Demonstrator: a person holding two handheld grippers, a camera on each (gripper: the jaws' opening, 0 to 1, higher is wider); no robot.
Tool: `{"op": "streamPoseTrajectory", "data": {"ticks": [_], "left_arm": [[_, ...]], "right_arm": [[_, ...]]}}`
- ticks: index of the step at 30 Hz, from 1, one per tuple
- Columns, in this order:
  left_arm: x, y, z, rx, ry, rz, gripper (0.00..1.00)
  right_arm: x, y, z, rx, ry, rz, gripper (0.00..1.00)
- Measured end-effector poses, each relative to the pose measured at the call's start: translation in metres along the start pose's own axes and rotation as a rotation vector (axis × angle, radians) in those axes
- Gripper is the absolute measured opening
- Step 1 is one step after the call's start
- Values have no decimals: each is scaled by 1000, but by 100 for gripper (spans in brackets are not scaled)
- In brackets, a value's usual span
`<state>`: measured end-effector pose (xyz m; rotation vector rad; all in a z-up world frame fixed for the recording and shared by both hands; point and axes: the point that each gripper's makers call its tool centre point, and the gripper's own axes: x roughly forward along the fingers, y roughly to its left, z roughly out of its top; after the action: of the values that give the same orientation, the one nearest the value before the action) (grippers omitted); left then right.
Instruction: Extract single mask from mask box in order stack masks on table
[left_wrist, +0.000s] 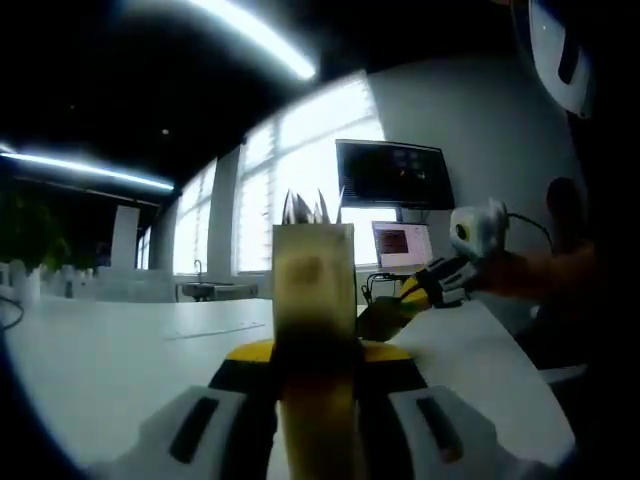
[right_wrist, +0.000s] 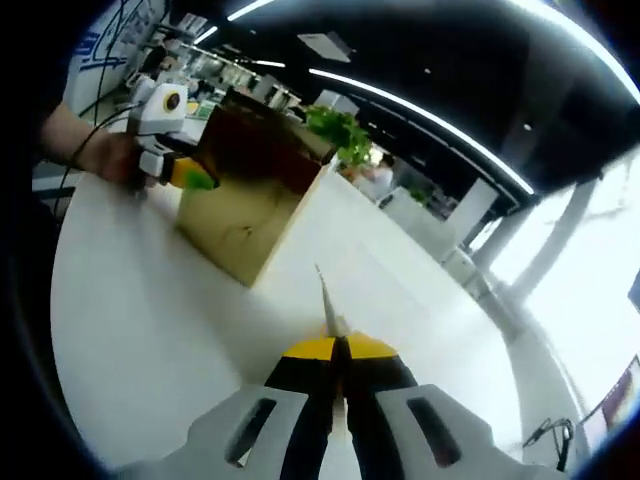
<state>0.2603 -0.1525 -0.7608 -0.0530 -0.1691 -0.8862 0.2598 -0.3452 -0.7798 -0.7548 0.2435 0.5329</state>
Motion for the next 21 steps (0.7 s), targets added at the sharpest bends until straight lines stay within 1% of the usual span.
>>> {"op": "streamPoseTrajectory", "data": {"ticks": [3, 6, 15, 21], "left_arm": [[0, 0, 0, 0, 0, 0, 32], [0, 0, 0, 0, 0, 0, 32], [0, 1, 0, -2, 0, -1, 32], [0, 1, 0, -2, 0, -1, 32]], "right_arm": [[2, 3, -5, -22, 21, 7, 0], [2, 8, -8, -33, 27, 18, 0], [7, 31, -21, -101, 59, 94, 0], [8, 37, -25, -104, 72, 113, 0]]}}
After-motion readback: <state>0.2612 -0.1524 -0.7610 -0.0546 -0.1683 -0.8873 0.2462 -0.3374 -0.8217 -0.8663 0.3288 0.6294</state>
